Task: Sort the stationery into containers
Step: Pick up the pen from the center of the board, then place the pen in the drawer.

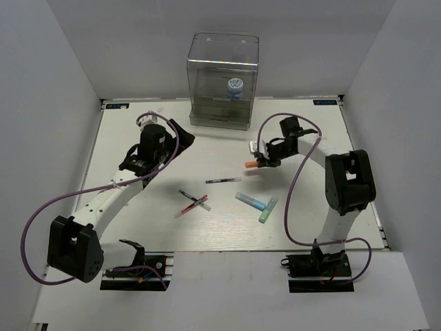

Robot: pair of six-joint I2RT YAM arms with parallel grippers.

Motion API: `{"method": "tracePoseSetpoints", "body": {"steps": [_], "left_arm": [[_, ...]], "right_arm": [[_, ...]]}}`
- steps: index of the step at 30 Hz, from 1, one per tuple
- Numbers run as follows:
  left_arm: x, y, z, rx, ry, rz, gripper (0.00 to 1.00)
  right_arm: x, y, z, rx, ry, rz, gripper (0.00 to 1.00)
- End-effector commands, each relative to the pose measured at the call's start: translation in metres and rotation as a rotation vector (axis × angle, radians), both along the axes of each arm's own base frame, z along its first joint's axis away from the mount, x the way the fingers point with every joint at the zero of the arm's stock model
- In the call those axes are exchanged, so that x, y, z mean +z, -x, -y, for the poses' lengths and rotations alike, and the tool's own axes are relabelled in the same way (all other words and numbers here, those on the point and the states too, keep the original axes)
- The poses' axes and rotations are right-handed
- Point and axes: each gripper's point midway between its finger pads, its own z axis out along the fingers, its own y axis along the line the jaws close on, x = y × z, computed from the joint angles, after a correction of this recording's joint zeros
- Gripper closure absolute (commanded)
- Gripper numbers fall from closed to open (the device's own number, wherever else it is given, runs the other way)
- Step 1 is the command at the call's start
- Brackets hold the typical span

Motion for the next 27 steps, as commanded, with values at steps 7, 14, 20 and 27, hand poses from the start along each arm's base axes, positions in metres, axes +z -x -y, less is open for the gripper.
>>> {"method": "tracePoseSetpoints", "body": {"steps": [7, 14, 20, 27], "left_arm": [[0.007, 0.007, 0.001, 0.094, 0.149, -0.06, 0.04], [0.01, 0.015, 0.013, 0.073, 0.241, -0.107, 0.04], [0.006, 0.025, 0.024, 0.034, 0.288, -0.145, 0.04], [0.008, 0.025, 0.042, -0.043, 0.3, -0.173, 0.04]], "right_arm": [[0.164, -0.104, -0.081, -0.228, -0.319, 0.459, 0.96], [0.18, -0.157, -0.108, -0.376, -0.379, 0.57, 0.96], [0.163, -0.195, -0.124, -0.425, -0.351, 0.567, 0.88], [0.152, -0.209, -0.126, -0.452, -0.332, 0.542, 0.51]]}}
